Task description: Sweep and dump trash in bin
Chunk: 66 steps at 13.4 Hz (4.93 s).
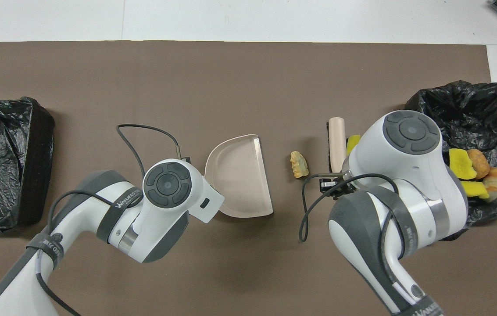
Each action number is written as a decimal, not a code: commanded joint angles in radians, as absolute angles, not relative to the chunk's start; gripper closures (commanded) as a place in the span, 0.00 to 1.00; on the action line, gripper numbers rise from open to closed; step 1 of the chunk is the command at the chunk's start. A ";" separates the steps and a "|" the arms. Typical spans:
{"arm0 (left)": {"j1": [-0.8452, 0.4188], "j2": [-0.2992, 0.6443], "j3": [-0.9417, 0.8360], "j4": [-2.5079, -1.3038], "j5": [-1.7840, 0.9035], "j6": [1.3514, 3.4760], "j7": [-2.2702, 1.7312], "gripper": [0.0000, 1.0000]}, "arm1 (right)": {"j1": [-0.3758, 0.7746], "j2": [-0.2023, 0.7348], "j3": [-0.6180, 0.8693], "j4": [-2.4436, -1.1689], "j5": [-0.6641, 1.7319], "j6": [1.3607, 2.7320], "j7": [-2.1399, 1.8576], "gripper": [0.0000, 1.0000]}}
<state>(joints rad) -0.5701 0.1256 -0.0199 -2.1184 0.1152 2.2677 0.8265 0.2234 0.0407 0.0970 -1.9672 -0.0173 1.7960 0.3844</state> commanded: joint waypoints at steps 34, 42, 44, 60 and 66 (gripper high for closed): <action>-0.361 -0.046 -0.015 -2.187 0.132 2.162 1.093 1.00 | 0.354 0.011 0.113 -1.936 0.132 1.789 0.306 1.00; 0.101 -0.143 -0.009 -2.050 0.123 2.000 1.595 1.00 | 0.590 -0.058 0.130 -2.126 0.150 1.931 0.593 1.00; 0.217 -0.126 -0.009 -1.999 0.121 2.005 1.667 1.00 | 0.661 -0.054 0.130 -2.172 0.156 2.009 0.670 1.00; 0.430 -0.028 -0.003 -1.850 0.739 2.186 1.476 1.00 | 0.652 -0.051 0.120 -2.052 0.149 1.861 0.718 0.00; 0.388 -0.057 -0.018 -1.848 0.917 2.131 1.474 1.00 | 0.442 -0.051 0.114 -1.783 0.115 1.591 0.430 0.00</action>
<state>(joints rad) 0.4189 -0.0437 -0.0181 -1.8627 0.8648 2.1767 1.4913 0.5154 -0.0605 0.1093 -1.8612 0.1318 1.6666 0.5419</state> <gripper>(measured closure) 0.683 0.000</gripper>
